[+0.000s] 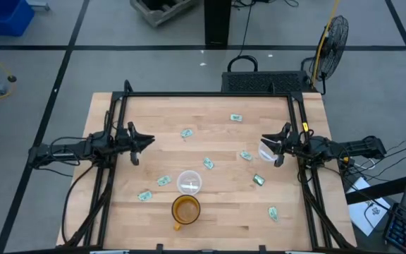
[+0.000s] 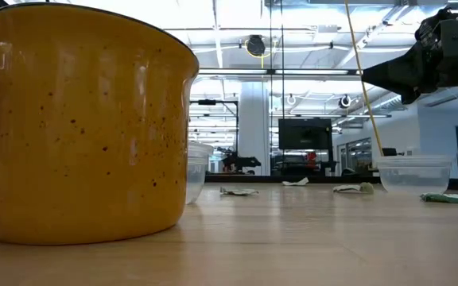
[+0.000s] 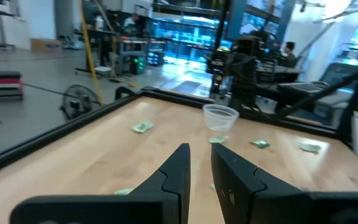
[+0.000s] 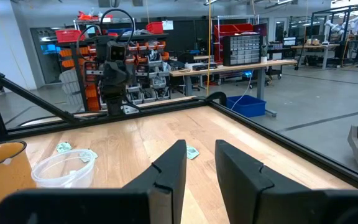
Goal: Pick and place items into bin
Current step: Put the stevia packet into the right transparent bin
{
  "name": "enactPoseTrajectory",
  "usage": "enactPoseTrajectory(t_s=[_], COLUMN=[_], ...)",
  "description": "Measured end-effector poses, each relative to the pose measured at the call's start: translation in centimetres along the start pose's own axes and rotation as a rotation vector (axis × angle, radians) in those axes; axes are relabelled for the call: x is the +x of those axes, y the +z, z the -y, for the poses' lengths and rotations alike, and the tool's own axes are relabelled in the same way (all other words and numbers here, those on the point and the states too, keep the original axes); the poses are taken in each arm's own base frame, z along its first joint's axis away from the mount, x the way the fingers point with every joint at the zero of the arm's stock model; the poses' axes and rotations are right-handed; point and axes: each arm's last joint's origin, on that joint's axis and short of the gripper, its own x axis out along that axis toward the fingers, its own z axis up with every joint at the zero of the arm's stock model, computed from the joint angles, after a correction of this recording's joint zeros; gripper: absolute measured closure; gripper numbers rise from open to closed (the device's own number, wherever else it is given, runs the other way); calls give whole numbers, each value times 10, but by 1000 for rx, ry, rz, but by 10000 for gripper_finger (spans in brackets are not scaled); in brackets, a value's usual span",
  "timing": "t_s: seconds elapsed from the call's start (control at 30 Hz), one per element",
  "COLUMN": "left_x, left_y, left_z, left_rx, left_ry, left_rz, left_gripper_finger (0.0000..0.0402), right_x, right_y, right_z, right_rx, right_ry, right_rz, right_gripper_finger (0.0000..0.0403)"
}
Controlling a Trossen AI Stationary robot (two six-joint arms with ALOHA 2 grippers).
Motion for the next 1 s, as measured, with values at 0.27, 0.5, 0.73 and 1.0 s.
enactPoseTrajectory(t_s=[0.27, 0.5, 0.73, 1.0], left_x=[0, 0, 0, 2], left_y=[0, 0, 1, -5], left_z=[0, 1, -2, 1], left_rx=[0, 6, 79, -69], left_ry=[10, -28, 63, -52], left_rz=[1, -7, 18, -66], left_gripper_finger=[332, 332, 332, 332], right_x=[0, 0, 0, 0], right_y=[0, 0, 0, 0], right_z=[0, 0, 0, 0], right_rx=[0, 0, -9, 37], right_ry=[1, 0, 0, 1], right_rz=[0, 0, 0, 0], right_gripper_finger=[325, 325, 325, 325])
